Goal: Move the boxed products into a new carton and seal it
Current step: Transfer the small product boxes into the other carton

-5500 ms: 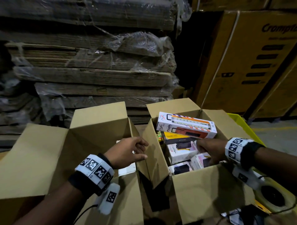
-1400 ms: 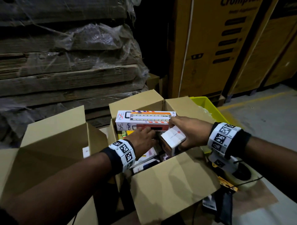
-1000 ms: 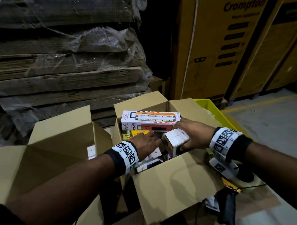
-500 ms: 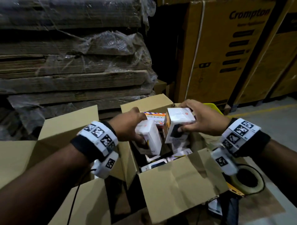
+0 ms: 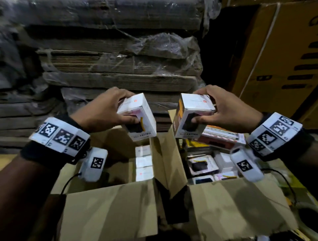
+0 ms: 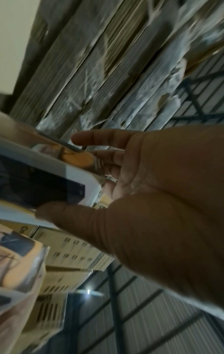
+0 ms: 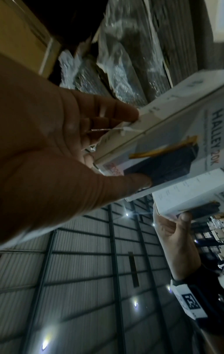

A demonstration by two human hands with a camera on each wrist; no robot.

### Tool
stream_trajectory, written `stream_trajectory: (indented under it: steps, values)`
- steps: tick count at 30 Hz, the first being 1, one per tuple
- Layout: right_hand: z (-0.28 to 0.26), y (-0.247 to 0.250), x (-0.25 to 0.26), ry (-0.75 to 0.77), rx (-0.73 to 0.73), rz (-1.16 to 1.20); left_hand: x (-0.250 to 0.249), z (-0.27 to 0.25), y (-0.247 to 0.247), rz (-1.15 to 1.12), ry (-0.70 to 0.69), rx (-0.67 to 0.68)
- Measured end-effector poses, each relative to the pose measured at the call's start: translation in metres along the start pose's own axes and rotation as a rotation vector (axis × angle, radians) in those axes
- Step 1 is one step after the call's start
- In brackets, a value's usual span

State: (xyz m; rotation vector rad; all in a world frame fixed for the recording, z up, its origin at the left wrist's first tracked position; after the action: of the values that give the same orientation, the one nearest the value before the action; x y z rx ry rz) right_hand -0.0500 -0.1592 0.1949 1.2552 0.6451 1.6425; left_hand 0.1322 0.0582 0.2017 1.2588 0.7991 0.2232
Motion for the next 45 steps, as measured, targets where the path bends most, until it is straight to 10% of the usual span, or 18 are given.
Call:
stream_trajectory:
  steps: [8, 23, 45]
  values:
    - [0.081, -0.073, 0.073, 0.054, 0.069, -0.052, 0.097, -0.016, 0.007, 0.038, 0.085, -0.007]
    - [0.141, -0.247, 0.06, -0.384, 0.301, -0.195, 0.218, 0.012, -0.086, 0.073, 0.363, 0.164]
    - [0.157, -0.358, 0.047, -0.074, 0.598, -0.407, 0.234, 0.036, -0.167, 0.435, 0.477, 0.328]
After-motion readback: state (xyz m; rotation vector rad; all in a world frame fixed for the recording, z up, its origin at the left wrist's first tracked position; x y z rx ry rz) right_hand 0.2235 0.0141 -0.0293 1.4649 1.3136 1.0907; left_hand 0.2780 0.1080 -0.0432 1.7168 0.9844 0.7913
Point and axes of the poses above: each hand's wrist, its own z-axis towards the middle knuckle, its own y-axis out of the back of the hand, x = y × z, the point moved 7 cm from there along z, towards the middle knuckle, and after that the axes turned 8 degrees about y, right-handed, at the moved point
